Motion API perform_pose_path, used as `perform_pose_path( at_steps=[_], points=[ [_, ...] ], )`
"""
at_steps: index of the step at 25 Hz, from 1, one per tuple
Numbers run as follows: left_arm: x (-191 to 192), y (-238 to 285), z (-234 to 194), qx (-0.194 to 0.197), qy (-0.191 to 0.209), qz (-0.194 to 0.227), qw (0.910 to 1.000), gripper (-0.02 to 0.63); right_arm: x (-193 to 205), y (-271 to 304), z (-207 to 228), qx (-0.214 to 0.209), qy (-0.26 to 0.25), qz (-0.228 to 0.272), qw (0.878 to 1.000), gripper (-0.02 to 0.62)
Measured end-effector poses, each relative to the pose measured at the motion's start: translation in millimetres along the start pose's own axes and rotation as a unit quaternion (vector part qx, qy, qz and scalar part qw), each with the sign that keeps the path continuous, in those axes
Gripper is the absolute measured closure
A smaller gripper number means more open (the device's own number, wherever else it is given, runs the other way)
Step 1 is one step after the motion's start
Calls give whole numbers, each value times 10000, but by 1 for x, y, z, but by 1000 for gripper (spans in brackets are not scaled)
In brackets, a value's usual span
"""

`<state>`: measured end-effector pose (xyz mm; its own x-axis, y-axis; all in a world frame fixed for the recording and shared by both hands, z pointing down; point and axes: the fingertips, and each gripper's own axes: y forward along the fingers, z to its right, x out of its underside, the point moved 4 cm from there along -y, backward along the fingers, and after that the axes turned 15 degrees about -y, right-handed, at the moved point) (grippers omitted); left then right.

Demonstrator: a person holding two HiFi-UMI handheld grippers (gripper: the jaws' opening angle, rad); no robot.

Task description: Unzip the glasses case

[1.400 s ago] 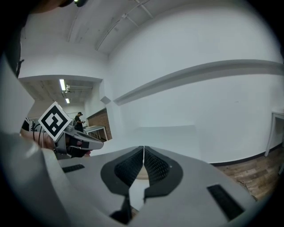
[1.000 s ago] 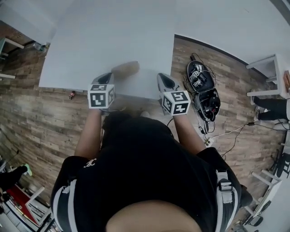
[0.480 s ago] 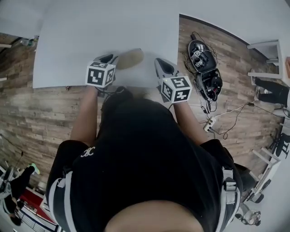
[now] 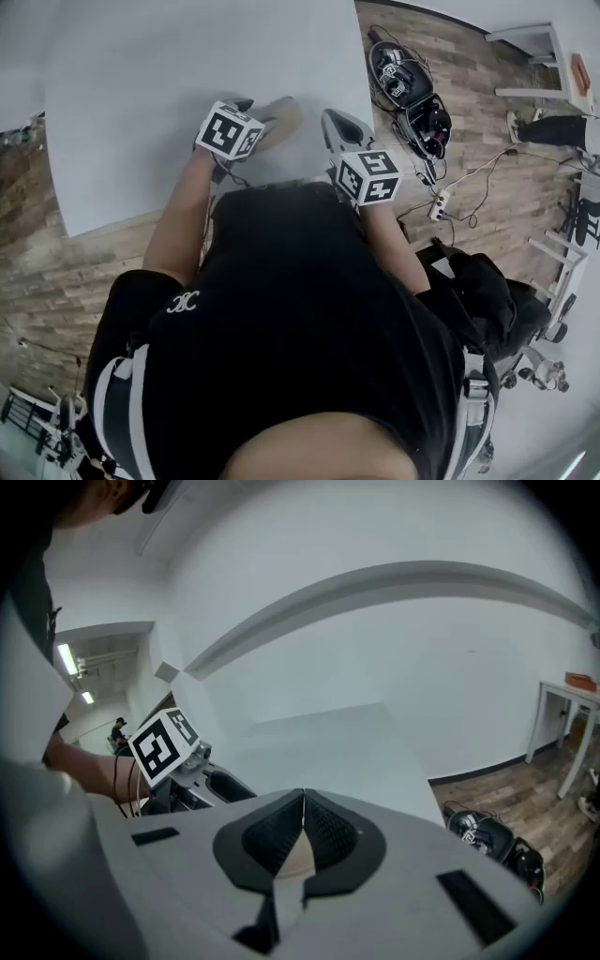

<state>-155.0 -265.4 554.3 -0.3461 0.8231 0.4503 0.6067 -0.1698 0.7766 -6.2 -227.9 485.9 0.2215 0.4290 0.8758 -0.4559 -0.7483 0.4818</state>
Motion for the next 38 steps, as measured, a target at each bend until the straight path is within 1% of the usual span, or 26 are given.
perform_pose_path(
  at_steps=[2,4,5,9,11,13,15,19,21,23,25,26,28,30,31,33,34,35,36,38],
  points=[
    [-2,14,-8,135,177,-253,9994,342,0,1,-1,241,76,-13,9997,581],
    [-3,28,-10,303,286,-537,9977,333,6,-3,-1,374,112,-88,9992,581],
    [-4,35,-10,414,304,-644,9966,308,10,-6,-1,397,140,-140,9990,581],
    [-9,48,-9,767,114,-946,9925,272,30,-13,9,448,341,-350,9978,580],
    [-6,53,-3,927,49,-1117,9894,258,33,-14,21,528,459,-358,9969,580],
    [-3,60,7,1126,72,-1343,9845,236,30,-12,35,587,524,-272,9965,580],
    [0,68,20,1220,245,-1576,9796,218,26,-8,44,559,562,-206,9966,580],
    [12,78,52,1174,916,-1939,9697,218,28,-11,50,365,493,-201,9979,580],
    [19,82,64,1143,1156,-2072,9647,227,32,-16,54,318,497,-220,9980,580],
    [25,85,71,1171,1270,-2230,9594,230,34,-19,58,291,489,-237,9981,580],
    [32,89,77,1252,1305,-2348,9551,252,38,-21,60,268,485,-258,9981,580],
    [35,91,80,1297,1312,-2364,9540,278,40,-23,61,253,489,-265,9981,580],
    [37,93,86,1350,1379,-2347,9527,290,44,-26,63,189,507,-273,9982,580],
    [38,91,89,1333,1542,-2344,9505,296,43,-28,62,8,500,-272,9984,580],
    [38,90,89,1292,1658,-2344,9492,298,43,-29,61,-150,459,-266,9985,580],
    [36,87,90,1217,1916,-2283,9468,302,40,-32,57,-609,238,-239,9976,580],
    [33,84,93,1268,2028,-2195,9458,302,38,-35,56,-903,61,-215,9957,580],
    [29,79,98,1427,2127,-2057,9445,304,35,-39,55,-1229,-135,-177,9922,580],
    [22,71,105,1687,2216,-1879,9419,304,30,-43,54,-1563,-320,-116,9871,580],
    [8,49,120,2343,2341,-1511,9314,304,13,-50,54,-2141,-589,76,9750,580]
  ],
)
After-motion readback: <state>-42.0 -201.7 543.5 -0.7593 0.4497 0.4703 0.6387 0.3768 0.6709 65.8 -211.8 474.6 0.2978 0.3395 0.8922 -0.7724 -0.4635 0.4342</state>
